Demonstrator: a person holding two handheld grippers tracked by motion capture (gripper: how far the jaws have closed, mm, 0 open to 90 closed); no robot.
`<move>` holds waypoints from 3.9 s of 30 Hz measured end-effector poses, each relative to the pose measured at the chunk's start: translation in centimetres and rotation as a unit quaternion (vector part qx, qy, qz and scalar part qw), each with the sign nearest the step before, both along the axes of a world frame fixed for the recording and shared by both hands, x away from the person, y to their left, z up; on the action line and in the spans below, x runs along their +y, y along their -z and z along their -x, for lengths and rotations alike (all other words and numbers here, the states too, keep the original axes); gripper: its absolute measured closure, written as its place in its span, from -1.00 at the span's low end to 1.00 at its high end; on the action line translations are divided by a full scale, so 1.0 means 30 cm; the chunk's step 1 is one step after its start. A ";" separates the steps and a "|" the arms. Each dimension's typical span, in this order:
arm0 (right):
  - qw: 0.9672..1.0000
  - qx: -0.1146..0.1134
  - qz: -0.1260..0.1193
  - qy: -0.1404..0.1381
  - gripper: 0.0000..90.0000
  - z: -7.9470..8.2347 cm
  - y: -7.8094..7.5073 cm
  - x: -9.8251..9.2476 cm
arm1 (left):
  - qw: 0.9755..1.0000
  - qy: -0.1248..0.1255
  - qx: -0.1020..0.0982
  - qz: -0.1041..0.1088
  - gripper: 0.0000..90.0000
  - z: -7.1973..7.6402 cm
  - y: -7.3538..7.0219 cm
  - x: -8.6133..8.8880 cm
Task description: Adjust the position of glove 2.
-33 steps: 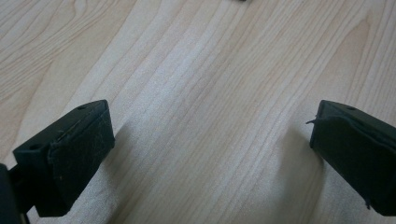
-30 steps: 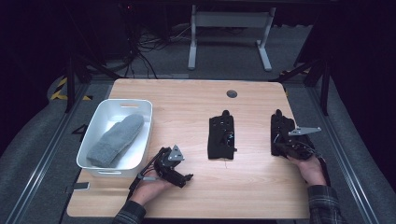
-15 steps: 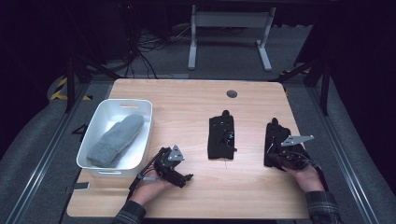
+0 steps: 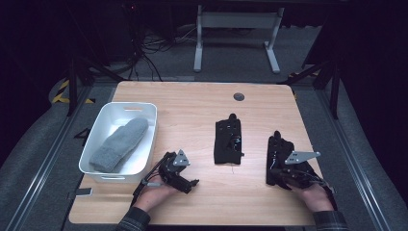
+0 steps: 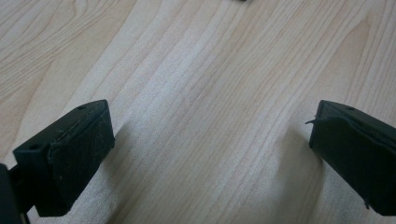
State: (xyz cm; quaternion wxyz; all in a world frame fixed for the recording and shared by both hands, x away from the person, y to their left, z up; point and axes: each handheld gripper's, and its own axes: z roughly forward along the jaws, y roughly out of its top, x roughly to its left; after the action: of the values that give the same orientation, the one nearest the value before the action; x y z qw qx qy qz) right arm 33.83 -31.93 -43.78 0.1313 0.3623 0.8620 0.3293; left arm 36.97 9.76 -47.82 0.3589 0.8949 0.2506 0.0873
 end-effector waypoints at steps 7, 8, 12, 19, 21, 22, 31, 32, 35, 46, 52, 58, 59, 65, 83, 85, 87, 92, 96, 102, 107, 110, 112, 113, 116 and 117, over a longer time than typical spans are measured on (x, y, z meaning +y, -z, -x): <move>0.998 -0.038 -0.013 0.042 1.00 -0.101 -0.041 -0.047 | 1.000 0.000 0.000 0.000 -0.99 0.000 0.000 0.000; 0.998 -0.039 -0.011 0.047 1.00 -0.116 -0.038 -0.051 | 1.000 0.000 0.000 0.000 -0.99 0.000 0.000 0.000; 0.998 -0.030 -0.006 0.050 1.00 -0.163 -0.014 -0.057 | 1.000 -0.001 0.000 0.000 -0.99 0.000 0.000 0.000; 0.999 -0.009 0.014 0.048 1.00 -0.200 0.037 -0.035 | 1.000 0.000 0.000 0.001 -0.99 0.000 0.000 0.000; 0.999 -0.010 0.015 0.046 1.00 -0.198 0.037 -0.029 | 1.000 -0.001 0.000 0.000 -0.99 0.000 0.000 0.000; 0.999 -0.007 0.014 0.040 1.00 -0.189 0.037 -0.010 | 1.000 0.000 0.000 0.000 -0.99 0.000 0.000 0.000; 1.000 -0.005 0.024 -0.018 1.00 -0.133 0.039 0.118 | 1.000 0.000 0.000 0.000 -0.99 0.000 0.000 0.000; 1.000 -0.005 0.024 -0.018 1.00 -0.133 0.039 0.118 | 1.000 0.000 0.000 0.000 -0.99 0.000 0.000 0.000; 0.999 -0.003 0.028 -0.039 1.00 -0.105 0.039 0.160 | 1.000 -0.001 0.000 0.000 -0.99 0.000 0.000 0.000; 0.997 0.000 0.034 -0.076 1.00 -0.035 0.039 0.239 | 1.000 -0.002 0.000 0.000 -0.99 0.001 0.000 0.000; 0.996 -0.005 0.032 -0.078 1.00 -0.024 0.034 0.246 | 1.000 -0.002 0.000 0.000 -0.99 0.001 0.000 0.000; 0.999 -0.030 0.007 -0.045 0.64 -0.039 0.005 0.179 | 1.000 -0.002 0.000 0.001 -0.99 0.001 0.000 0.000; 0.999 -0.030 0.007 -0.045 0.64 -0.039 0.005 0.179 | 1.000 -0.002 0.000 0.001 -0.99 0.001 0.000 0.000; 0.998 -0.054 -0.007 0.010 0.19 -0.050 -0.008 0.076 | 1.000 -0.002 0.000 0.001 -0.99 0.001 0.000 0.000; 0.992 -0.052 -0.012 0.112 -0.51 -0.101 0.093 -0.096 | 1.000 -0.001 0.000 0.000 -0.99 0.001 0.000 0.000; 0.992 -0.057 -0.016 0.113 -0.56 -0.101 0.098 -0.101 | 1.000 0.000 0.004 -0.006 -0.98 -0.003 -0.006 -0.001; 0.992 -0.056 -0.019 0.112 -0.60 -0.103 0.100 -0.103 | 1.000 -0.004 0.011 -0.011 -0.93 -0.006 -0.014 -0.004; 0.992 -0.056 -0.014 0.114 -0.65 -0.103 0.101 -0.100 | 1.000 -0.002 0.025 0.008 -0.83 -0.016 -0.038 -0.012; 0.992 -0.055 -0.015 0.115 -0.66 -0.104 0.101 -0.101 | 0.999 0.002 0.030 0.024 -0.63 -0.044 -0.075 -0.039; 0.992 -0.055 -0.015 0.115 -0.66 -0.104 0.101 -0.101 | 0.998 0.015 0.024 0.052 -0.28 -0.088 -0.107 -0.086; 0.992 -0.055 -0.015 0.115 -0.66 -0.104 0.101 -0.101 | 0.997 0.030 0.026 0.059 0.21 -0.130 -0.129 -0.129; 0.992 -0.055 -0.015 0.115 -0.66 -0.104 0.101 -0.101 | 0.998 0.034 0.017 0.058 0.39 -0.157 -0.135 -0.162; 0.992 -0.055 -0.015 0.115 -0.66 -0.104 0.101 -0.101 | 0.997 0.035 0.022 0.063 0.52 -0.174 -0.134 -0.180; 0.992 -0.055 -0.015 0.115 -0.66 -0.104 0.101 -0.101 | 0.997 0.039 0.022 0.059 0.58 -0.184 -0.134 -0.192; 0.992 -0.055 -0.015 0.115 -0.66 -0.104 0.101 -0.101 | 0.997 0.048 0.024 0.056 0.78 -0.209 -0.134 -0.227; 0.992 -0.055 -0.015 0.115 -0.66 -0.104 0.101 -0.101 | 0.997 0.051 0.027 0.055 0.82 -0.219 -0.134 -0.237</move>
State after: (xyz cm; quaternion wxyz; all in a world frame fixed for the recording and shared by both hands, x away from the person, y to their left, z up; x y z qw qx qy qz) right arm 36.95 -34.96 -46.80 0.2096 0.4420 0.8013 0.3443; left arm 43.53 2.64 -43.80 0.4043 0.8875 0.2187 0.0312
